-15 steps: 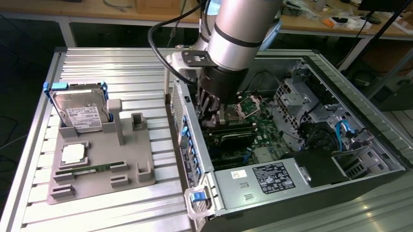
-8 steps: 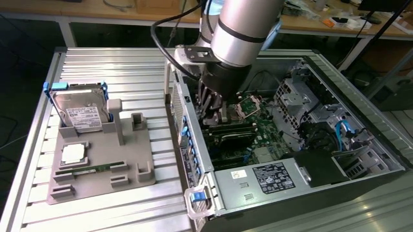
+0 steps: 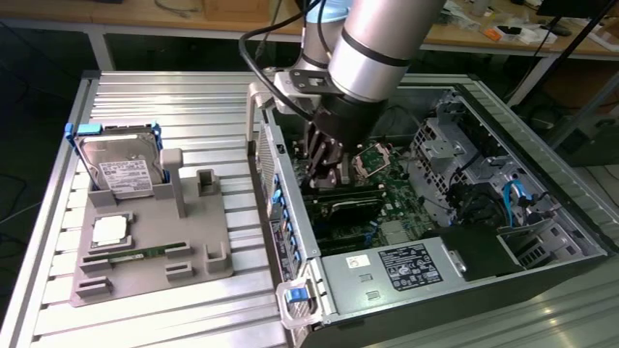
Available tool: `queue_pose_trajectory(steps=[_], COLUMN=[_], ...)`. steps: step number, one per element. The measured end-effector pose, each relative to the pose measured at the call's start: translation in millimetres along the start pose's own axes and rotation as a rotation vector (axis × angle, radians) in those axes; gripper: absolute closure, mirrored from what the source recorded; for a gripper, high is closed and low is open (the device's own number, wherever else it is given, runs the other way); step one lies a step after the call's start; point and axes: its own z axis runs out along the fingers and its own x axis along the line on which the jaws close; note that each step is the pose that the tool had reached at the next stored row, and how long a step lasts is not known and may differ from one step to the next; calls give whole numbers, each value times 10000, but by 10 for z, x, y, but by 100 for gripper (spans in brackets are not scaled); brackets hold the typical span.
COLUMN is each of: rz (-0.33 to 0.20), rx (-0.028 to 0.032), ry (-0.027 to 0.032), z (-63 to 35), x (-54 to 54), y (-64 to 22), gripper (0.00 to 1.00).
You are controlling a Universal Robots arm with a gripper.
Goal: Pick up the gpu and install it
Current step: 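Press down on the gpu until it lock into place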
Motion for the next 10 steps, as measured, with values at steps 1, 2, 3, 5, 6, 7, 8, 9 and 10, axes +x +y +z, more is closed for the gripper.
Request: queue_pose_trajectory(steps=[1, 2, 3, 5, 6, 7, 8, 9, 10], rz=[-2, -3, -2, 3, 4, 4, 3, 2, 0], rx=[-39, -80, -113, -158, -161, -161, -165, -167, -189], ry=[-8, -12, -12, -13, -13, -13, -14, -15, -20], z=[-1, -2, -4, -6, -6, -6, -6, -6, -6], x=[7, 13, 17, 19, 19, 19, 19, 19, 19], y=[-15, -28, -38, -54, -54, -54, -55, -57, -62], gripper=[89, 89, 89, 89, 89, 89, 89, 89, 89])
